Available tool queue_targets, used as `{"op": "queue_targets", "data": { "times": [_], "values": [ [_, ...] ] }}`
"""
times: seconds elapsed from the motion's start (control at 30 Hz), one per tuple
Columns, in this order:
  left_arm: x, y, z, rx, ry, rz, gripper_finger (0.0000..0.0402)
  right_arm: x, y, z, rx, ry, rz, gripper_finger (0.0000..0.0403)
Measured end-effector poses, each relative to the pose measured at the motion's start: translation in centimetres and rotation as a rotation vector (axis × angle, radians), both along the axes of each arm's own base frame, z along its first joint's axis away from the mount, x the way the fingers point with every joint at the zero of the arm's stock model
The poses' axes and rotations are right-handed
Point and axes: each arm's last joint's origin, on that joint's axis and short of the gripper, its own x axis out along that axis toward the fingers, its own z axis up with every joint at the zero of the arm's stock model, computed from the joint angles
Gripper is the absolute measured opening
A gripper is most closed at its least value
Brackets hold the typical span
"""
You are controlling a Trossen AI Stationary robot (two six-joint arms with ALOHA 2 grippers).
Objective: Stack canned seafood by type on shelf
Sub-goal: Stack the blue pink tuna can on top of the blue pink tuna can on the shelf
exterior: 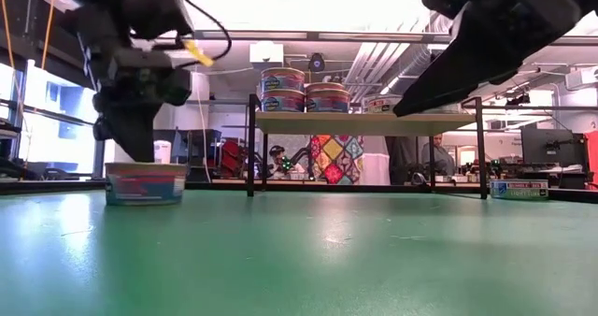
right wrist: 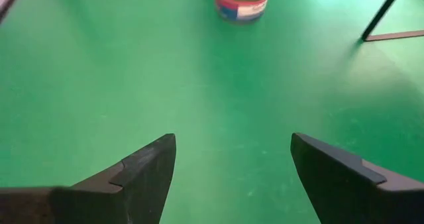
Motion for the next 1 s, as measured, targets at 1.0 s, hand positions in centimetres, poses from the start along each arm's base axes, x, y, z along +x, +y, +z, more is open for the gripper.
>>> {"op": "queue_targets", "data": {
  "times": [1.0],
  "values": [
    [16.1,-8.1,-0.3,0.302,-0.391,-0.366,0.0,-0.2,0.5,0.0,0.004,-0.006,0.016,0.0293]
  ]
}}
